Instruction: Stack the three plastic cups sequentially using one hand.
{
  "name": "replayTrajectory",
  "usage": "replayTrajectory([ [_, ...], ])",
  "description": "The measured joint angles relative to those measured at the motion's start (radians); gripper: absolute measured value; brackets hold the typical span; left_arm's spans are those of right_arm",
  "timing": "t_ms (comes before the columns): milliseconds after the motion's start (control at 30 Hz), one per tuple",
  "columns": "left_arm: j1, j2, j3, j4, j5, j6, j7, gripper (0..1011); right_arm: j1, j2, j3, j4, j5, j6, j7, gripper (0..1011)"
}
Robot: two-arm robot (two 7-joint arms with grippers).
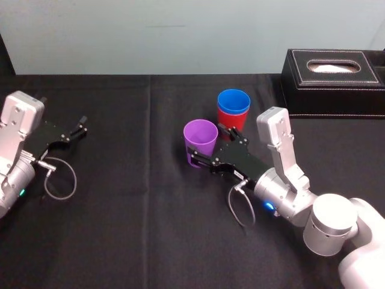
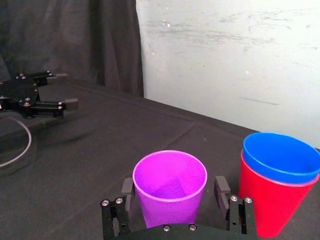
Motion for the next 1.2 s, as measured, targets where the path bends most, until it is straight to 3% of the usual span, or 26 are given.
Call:
replayTrajectory([
  [400, 0.0, 0.0, 0.0, 0.0, 0.0, 0.0, 0.0, 1004, 0.03, -0.035, -0.008, 0.044, -0.017, -0.012, 0.0, 1003],
  [933, 0.0, 0.0, 0.0, 0.0, 0.0, 0.0, 0.0, 1005, 0.036, -0.045, -0.009, 0.057, -0.032, -0.037, 0.0, 998],
  [1200, 0.0, 0.0, 0.0, 0.0, 0.0, 0.0, 0.0, 1004, 0.035, -0.044, -0.009, 0.056, -0.03, -0.034, 0.0, 822],
])
